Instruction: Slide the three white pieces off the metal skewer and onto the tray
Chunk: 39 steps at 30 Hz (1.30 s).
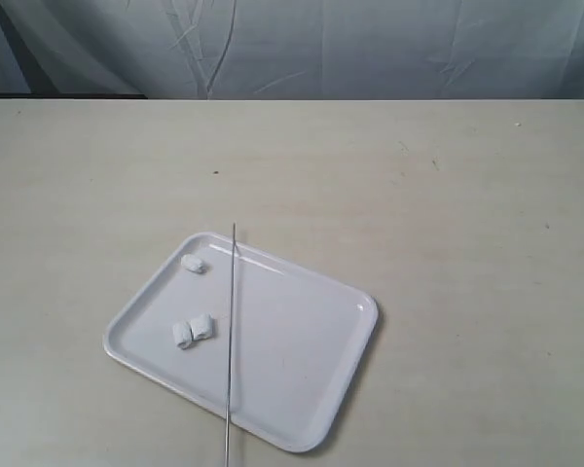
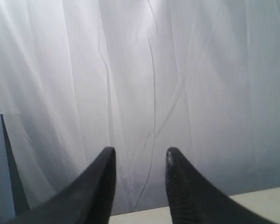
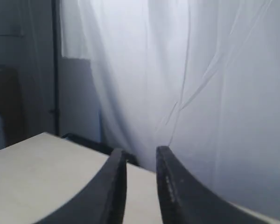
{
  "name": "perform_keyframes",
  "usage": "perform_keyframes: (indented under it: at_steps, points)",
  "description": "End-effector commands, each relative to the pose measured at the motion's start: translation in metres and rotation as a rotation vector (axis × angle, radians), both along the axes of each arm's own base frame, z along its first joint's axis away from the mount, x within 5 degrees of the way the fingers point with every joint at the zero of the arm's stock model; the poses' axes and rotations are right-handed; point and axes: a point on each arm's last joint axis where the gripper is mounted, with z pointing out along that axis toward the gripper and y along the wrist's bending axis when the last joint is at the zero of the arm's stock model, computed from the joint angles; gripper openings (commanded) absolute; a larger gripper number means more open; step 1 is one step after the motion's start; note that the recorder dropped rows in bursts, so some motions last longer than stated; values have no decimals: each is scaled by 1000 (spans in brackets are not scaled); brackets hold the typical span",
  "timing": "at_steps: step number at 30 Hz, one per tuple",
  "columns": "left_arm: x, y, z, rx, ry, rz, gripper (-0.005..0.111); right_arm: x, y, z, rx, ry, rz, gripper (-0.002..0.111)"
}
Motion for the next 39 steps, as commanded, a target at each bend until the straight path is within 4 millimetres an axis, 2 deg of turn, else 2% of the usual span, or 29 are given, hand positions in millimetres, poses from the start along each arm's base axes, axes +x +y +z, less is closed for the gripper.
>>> perform_keyframes:
  at_steps: [1,4,7,9,14,17,19,21,26,33,35,39]
  points:
    - [1,-4,-25,-46,53,-52,35,-22,-21,-36,-30,-45,-167,23]
    - [3,-12,-38,-15,108,-144,35,-30,-21,-79,-75,10,-152,23]
    - [7,-9,-51,-14,140,-112,35,-33,-22,-119,-150,68,-149,23]
    - [10,-5,-57,-46,155,-65,35,-33,-24,-132,-165,96,-169,23]
    - [16,3,-75,-202,218,-2,35,-28,-38,-122,-154,58,-341,23]
    - [18,2,-87,-286,266,-24,35,-27,-45,-121,-148,51,-417,23]
    - [17,-1,-87,-308,277,-67,35,-26,-46,-121,-117,62,-426,23]
    - [15,-8,-89,-258,302,-135,35,-26,-46,-121,-66,86,-426,23]
    - [12,-17,-91,-208,332,-229,35,-27,-46,-121,-61,89,-424,23]
    - [12,-17,-91,-207,331,-226,35,-27,-46,-121,-62,84,-422,23]
    - [13,-16,-91,-135,308,-209,35,-34,-47,-117,-38,37,-413,23]
    - [14,-13,-90,35,252,-153,35,-62,-55,-104,46,-149,-456,23]
